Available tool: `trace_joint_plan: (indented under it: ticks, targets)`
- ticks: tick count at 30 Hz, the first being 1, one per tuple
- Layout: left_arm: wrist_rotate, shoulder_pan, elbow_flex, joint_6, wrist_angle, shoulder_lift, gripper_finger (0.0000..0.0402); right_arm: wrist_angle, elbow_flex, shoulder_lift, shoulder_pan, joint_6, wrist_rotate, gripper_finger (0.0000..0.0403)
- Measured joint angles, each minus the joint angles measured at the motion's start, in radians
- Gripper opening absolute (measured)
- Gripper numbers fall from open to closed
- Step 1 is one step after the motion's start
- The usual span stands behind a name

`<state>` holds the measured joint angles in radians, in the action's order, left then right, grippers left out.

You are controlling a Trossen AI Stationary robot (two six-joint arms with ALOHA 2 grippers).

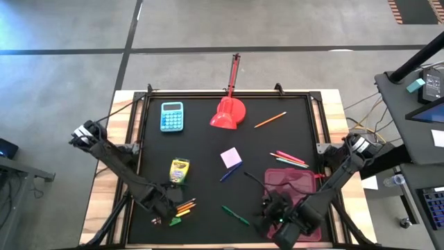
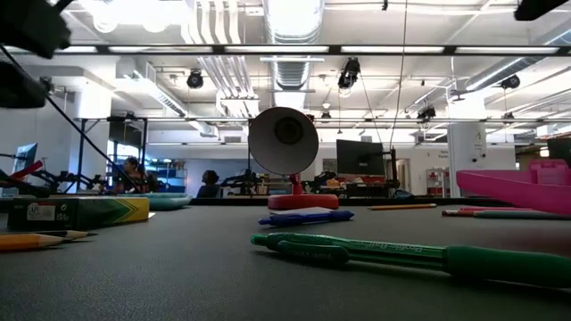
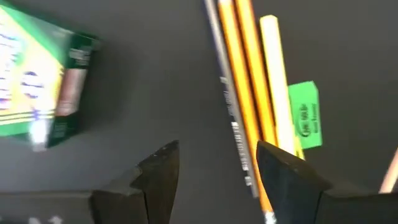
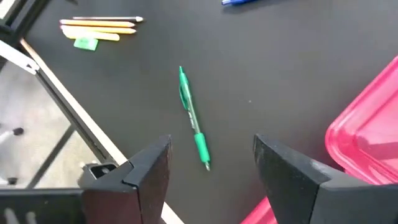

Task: Pack school essentials
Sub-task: Put the black pencil into the pink supply box

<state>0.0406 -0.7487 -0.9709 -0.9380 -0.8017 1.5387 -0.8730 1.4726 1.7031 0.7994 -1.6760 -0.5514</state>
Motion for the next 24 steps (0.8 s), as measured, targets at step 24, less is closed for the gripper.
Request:
trace_joint_plan:
  ticks: [24]
  targets:
    - [0.185, -0.023, 0.158, -0.287, 0.292, 0.018, 0.0196, -0.003, -0.001, 0.0, -0.006, 0.067, -0.002, 0.0215]
